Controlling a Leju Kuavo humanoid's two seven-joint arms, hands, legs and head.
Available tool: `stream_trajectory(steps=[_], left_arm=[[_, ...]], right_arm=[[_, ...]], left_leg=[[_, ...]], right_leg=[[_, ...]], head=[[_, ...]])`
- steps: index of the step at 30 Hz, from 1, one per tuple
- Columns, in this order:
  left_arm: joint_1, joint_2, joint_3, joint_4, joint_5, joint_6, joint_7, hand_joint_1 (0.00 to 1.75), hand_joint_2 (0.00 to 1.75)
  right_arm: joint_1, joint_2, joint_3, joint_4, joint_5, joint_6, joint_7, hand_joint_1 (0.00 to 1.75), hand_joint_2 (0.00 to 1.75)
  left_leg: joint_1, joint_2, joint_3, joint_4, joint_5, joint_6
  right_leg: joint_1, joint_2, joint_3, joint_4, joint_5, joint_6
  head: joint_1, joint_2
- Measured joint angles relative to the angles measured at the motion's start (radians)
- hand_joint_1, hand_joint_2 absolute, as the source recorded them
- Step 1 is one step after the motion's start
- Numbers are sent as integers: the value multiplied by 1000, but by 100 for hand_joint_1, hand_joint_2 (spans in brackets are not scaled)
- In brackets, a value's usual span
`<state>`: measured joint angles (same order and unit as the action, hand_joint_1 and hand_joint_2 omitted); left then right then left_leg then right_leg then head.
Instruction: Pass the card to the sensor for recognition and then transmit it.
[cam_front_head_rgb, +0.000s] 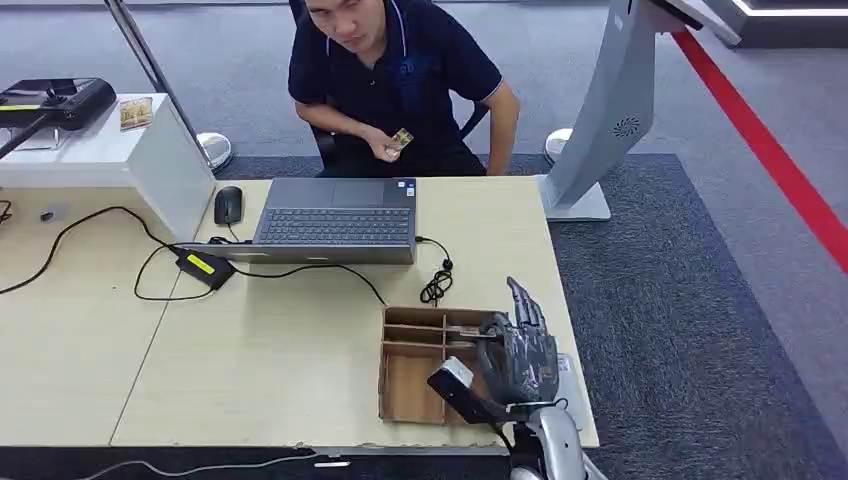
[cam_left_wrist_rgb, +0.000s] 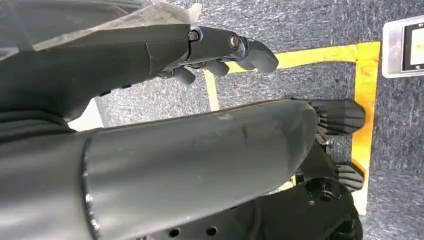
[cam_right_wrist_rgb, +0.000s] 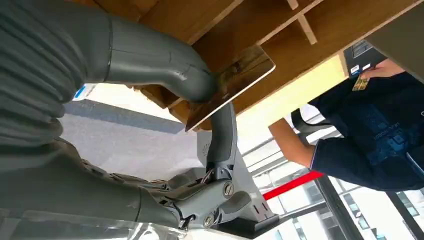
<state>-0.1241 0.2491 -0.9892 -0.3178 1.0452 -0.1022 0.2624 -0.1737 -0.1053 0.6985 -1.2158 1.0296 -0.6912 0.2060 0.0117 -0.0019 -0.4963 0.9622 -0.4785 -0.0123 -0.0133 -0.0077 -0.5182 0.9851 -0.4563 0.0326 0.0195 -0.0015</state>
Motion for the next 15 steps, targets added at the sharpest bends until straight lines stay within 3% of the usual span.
stream_trajectory(steps=[15], left_arm=[[0, 0, 0, 0, 2, 2, 0, 0, 0]], right_arm=[[6, 1, 0, -2, -32, 0, -27, 175, 175]], left_leg=[[0, 0, 0, 0, 0, 0]], right_leg=[[0, 0, 0, 0, 0, 0]], head=[[0, 0]])
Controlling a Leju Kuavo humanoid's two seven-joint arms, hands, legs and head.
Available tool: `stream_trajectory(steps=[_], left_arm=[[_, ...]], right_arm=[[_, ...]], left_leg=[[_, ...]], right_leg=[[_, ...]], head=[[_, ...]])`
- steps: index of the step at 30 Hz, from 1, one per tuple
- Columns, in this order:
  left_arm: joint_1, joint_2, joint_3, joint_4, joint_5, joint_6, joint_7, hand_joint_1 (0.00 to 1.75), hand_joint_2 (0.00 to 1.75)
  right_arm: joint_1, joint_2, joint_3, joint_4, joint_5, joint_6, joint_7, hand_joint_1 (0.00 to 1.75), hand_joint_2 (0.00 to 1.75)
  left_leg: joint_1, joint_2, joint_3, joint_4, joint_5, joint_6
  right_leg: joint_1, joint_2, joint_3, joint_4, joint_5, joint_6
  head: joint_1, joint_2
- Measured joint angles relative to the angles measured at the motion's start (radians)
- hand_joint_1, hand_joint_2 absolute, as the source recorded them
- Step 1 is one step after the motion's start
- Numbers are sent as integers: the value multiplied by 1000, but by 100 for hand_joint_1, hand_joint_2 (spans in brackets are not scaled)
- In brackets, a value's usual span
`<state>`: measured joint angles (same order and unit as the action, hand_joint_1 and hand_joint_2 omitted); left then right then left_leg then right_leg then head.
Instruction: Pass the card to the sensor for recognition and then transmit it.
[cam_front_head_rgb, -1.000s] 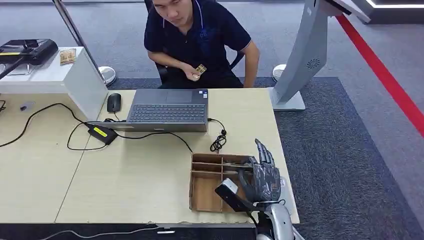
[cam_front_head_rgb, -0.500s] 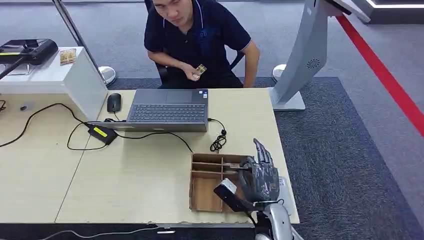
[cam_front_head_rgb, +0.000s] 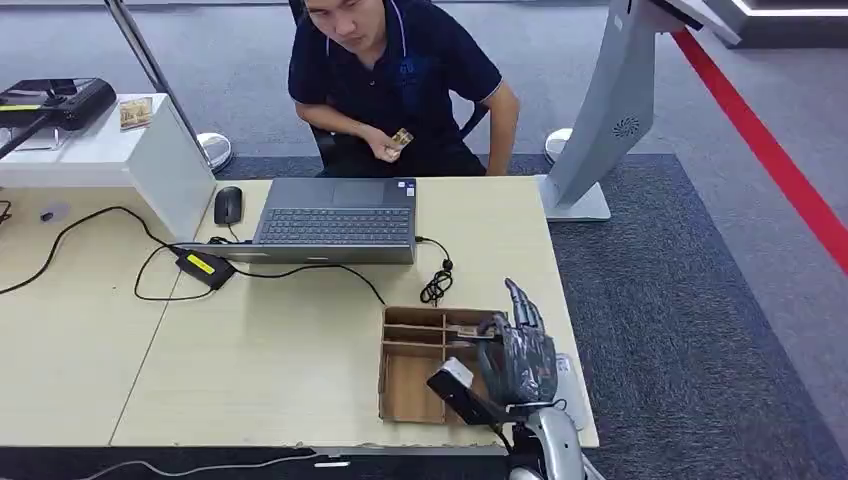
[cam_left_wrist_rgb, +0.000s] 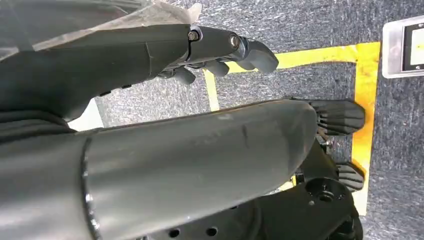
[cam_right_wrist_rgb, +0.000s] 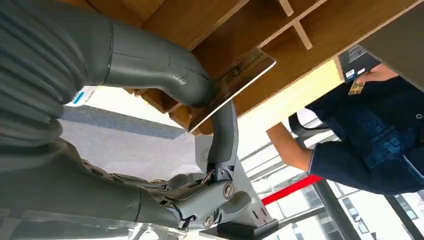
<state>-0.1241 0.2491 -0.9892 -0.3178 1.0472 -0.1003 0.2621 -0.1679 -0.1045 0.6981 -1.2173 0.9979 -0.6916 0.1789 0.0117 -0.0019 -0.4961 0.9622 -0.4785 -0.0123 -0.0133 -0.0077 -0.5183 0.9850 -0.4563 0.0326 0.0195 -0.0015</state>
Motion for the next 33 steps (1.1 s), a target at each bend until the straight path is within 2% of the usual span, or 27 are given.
stream_trajectory(steps=[6, 18, 26, 33], left_arm=[[1, 0, 0, 0, 12, 16, 1, 0, 0], [3, -2, 5, 0, 31, 39, 5, 0, 0], [3, -5, 6, 0, 33, 48, 5, 0, 0], [3, -10, 6, 0, 37, 50, 5, 0, 0]], right_arm=[[45, 9, -48, -15, -34, -3, -61, 175, 175], [200, 77, -308, -79, -76, -6, -237, 175, 175], [230, 162, -510, -122, -116, -7, -357, 175, 175], [237, 222, -595, -136, -149, -6, -416, 175, 175]], left_leg=[[0, 0, 0, 0, 0, 0], [0, 0, 0, 0, 0, 0], [0, 0, 0, 0, 0, 0], [0, 0, 0, 0, 0, 0]], right_leg=[[0, 0, 0, 0, 0, 0], [0, 0, 0, 0, 0, 0], [0, 0, 0, 0, 0, 0], [0, 0, 0, 0, 0, 0]], head=[[0, 0], [0, 0], [0, 0], [0, 0]])
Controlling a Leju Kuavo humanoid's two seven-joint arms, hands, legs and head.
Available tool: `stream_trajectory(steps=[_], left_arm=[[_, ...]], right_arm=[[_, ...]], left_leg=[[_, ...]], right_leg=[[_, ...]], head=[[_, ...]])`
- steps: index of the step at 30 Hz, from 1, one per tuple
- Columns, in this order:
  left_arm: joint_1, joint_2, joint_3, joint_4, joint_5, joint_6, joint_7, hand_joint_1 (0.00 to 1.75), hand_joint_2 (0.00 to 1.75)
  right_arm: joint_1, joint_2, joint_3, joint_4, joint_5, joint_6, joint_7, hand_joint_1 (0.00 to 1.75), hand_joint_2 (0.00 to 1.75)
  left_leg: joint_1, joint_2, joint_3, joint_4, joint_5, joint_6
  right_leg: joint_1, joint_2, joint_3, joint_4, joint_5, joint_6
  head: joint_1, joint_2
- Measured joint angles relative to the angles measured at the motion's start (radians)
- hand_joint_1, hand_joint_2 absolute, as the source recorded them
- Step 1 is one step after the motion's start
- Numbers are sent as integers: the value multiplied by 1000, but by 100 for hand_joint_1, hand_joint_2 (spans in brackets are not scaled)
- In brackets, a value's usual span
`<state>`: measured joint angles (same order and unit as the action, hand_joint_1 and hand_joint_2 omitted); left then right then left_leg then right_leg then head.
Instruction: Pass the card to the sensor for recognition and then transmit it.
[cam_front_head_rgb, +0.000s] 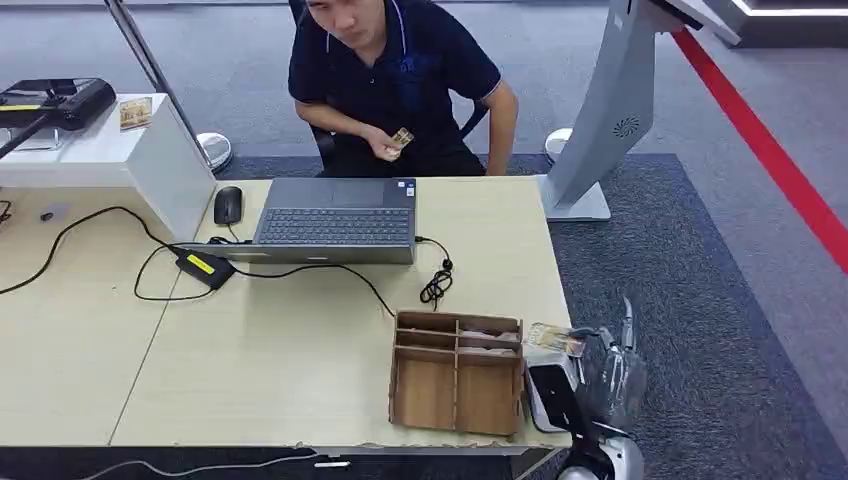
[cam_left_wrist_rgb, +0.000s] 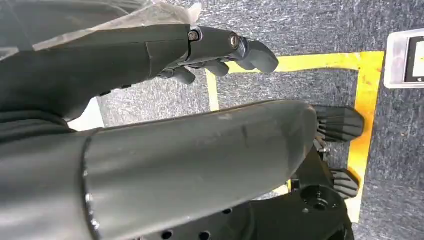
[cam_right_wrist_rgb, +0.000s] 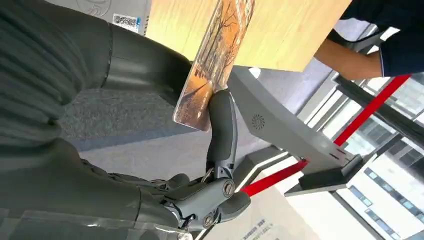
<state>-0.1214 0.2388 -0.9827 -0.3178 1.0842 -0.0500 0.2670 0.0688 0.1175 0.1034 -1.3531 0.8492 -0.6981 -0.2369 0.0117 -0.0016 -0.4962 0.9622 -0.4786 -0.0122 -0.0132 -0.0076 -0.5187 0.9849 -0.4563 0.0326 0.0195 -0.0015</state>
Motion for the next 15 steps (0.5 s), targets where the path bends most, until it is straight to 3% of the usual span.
stream_trajectory(steps=[15], left_arm=[[0, -1, 2, 0, 5, 4, 11, 0, 0]], right_arm=[[-3, 58, -69, 0, -23, 0, -37, 175, 175]], left_leg=[[0, 0, 0, 0, 0, 0]], right_leg=[[0, 0, 0, 0, 0, 0]], head=[[0, 0]])
